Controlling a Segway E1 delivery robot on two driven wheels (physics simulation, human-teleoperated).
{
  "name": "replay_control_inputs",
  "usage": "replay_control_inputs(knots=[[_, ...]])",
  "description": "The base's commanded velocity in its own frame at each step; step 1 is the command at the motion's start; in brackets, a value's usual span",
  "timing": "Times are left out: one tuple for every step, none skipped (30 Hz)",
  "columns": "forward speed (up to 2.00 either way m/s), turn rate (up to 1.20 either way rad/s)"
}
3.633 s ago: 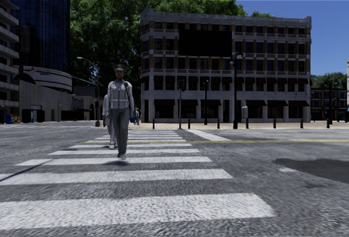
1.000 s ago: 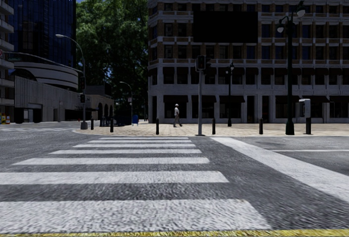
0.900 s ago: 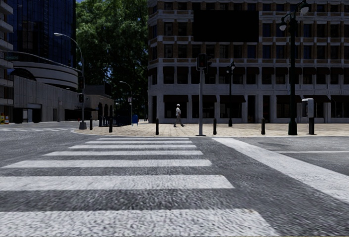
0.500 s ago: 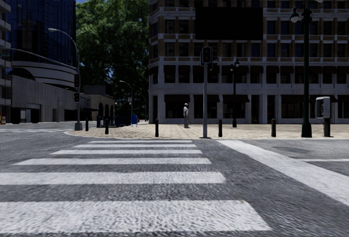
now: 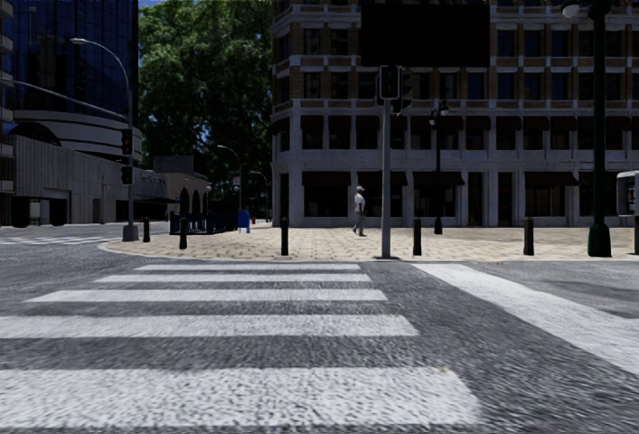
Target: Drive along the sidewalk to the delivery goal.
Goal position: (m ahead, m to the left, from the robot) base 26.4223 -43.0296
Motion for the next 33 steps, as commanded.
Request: replay_control_inputs(knots=[[2.00,0.00],[2.00,0.00],[2.00,0.00],[2.00,0.00],[2.00,0.00],[2.00,0.00],[2.00,0.00],[2.00,0.04],[2.00,0.16],[2.00,0.19],[2.00,0.19],[2.00,0.18],[2.00,0.05],[2.00,0.00],[2.00,0.00],[2.00,0.00],[2.00,0.00],[2.00,0.00],[2.00,0.00],[2.00,0.00],[2.00,0.00],[2.00,0.00],[2.00,0.00],[2.00,0.00],[2.00,0.00],[2.00,0.00],[2.00,0.00],[2.00,0.00],[2.00,0.00],[2.00,0.00],[2.00,0.00],[2.00,0.00],[2.00,0.00]])
